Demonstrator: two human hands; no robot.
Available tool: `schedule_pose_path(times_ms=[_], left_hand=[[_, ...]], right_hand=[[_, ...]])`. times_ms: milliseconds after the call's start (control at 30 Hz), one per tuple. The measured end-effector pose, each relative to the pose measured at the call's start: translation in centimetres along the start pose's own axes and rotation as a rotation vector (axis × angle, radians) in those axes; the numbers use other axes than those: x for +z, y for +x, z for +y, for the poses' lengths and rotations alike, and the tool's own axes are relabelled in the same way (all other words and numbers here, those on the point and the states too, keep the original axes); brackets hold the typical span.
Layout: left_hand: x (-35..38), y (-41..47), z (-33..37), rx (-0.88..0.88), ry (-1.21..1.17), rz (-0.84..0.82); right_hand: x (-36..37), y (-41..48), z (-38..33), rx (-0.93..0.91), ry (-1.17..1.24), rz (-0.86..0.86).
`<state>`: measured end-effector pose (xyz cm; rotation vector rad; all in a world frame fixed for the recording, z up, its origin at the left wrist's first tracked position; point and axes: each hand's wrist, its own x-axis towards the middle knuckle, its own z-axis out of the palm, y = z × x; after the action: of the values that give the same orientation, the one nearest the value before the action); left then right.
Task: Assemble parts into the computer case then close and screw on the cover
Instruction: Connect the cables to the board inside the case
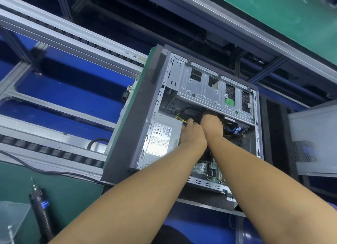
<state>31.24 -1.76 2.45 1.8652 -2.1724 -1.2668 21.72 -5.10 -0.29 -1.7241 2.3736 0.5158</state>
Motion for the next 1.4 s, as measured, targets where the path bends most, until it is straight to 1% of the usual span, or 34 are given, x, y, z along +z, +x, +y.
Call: schedule_pose_path(times_ms=[200,367,467,600,667,733,800,867,967,1033,1067,1167,1200,1267,1333,1400], left_hand=[[0.2,0.1,-0.1,0.026,0.007,0.023],[0.2,0.3,-0.1,0.001,0.016,0.010],[0.4,0.4,-0.1,-0.004,0.001,0.017],[0.9,0.9,-0.3,-0.005,0.017,0.040],[1.1,1.0,-0.4,-0.011,0.008,0.039],[1.4,1.2,-0.7,-0.008,-0.001,0.047],[1.5,1.6,-0.9,0.009,-0.027,0.052],[1.7,2.0,-0.9,0.026,-0.038,0.073],[1.7,2.1,-0.9,0.043,-0.026,0.157],[1.8,2.0,-1.0,0.050,0.017,0.197],[1.8,1.9,-1.0,0.053,0.046,0.211],[2.1,1.6,-0.6,0.069,0.141,0.275],[2.2,1.5,-0.3,0.070,0.173,0.297],[2.4,1.3,0.0,0.066,0.232,0.315],[2.3,1.3,-0.1,0.079,0.255,0.316],[2.1,1.3,-0.5,0.110,0.215,0.291]], right_hand=[[-0.1,-0.1,-0.5,-0.011,-0.080,-0.012],[-0.5,-0.2,-0.5,-0.025,-0.031,-0.057],[-0.8,-0.7,-0.3,-0.035,0.006,-0.044],[-0.5,-1.9,0.6,-0.129,-0.059,-0.014],[-0.6,-2.5,1.3,-0.164,-0.063,-0.077],[-1.0,-3.3,2.0,-0.187,-0.016,-0.149],[-1.6,-4.5,2.8,-0.235,0.024,-0.167],[-1.7,-6.0,3.8,-0.288,0.026,-0.104],[-1.4,-8.2,5.1,-0.281,0.040,0.104],[-1.3,-9.3,6.1,-0.279,0.072,0.164],[-1.2,-9.7,6.6,-0.263,0.136,0.147],[-1.2,-10.6,8.3,-0.086,0.462,-0.061],[-1.0,-10.7,8.7,-0.040,0.538,-0.110],[-0.3,-10.8,9.0,0.007,0.649,-0.147],[0.2,-10.9,9.3,0.059,0.814,-0.176],[0.7,-10.8,9.9,0.096,0.945,-0.276]])
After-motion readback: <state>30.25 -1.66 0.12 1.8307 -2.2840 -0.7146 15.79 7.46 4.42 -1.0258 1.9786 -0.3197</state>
